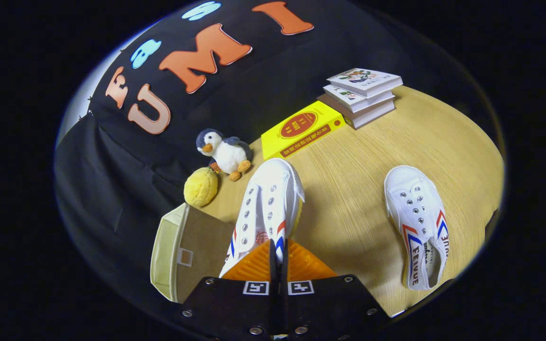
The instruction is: Open the storage box then place both shoes into the box .Put the left shoe in first, then the right shoe, with the right side of both shoes facing outward in a uniform manner.
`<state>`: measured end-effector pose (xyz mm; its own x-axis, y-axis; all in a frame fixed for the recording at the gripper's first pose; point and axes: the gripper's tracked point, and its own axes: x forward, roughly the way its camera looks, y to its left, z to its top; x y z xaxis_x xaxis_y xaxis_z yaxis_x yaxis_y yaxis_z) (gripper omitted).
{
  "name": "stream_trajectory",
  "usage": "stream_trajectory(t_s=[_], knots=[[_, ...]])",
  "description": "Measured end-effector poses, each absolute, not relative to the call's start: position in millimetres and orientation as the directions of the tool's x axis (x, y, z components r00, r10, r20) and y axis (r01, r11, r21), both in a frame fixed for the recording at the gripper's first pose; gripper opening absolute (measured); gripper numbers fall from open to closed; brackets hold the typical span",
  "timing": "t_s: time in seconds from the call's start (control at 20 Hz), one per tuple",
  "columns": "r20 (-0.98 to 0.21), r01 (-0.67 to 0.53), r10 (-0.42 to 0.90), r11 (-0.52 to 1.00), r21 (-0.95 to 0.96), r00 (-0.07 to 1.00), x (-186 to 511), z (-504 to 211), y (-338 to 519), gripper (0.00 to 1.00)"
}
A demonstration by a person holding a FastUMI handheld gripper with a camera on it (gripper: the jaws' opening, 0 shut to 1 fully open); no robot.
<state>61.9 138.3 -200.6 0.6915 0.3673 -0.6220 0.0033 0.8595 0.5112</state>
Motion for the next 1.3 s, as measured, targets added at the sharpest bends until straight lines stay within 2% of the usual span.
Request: stream_trajectory(t_s=[0.25, 0.5, 0.85, 1.3], knots=[[-0.551, -0.055, 0.425, 0.824, 0.564, 0.718, 56.1, -141.7, 211.1, 0.00], [-0.503, -0.122, 0.516, 0.772, 0.624, 0.693, 38.9, -112.9, 292.9, 0.00], [-0.556, -0.116, 0.519, 0.790, 0.602, 0.649, 23.1, -144.2, 369.6, 0.00], [-0.643, -0.072, 0.472, 0.835, 0.545, 0.603, 19.2, -196.5, 414.5, 0.00]])
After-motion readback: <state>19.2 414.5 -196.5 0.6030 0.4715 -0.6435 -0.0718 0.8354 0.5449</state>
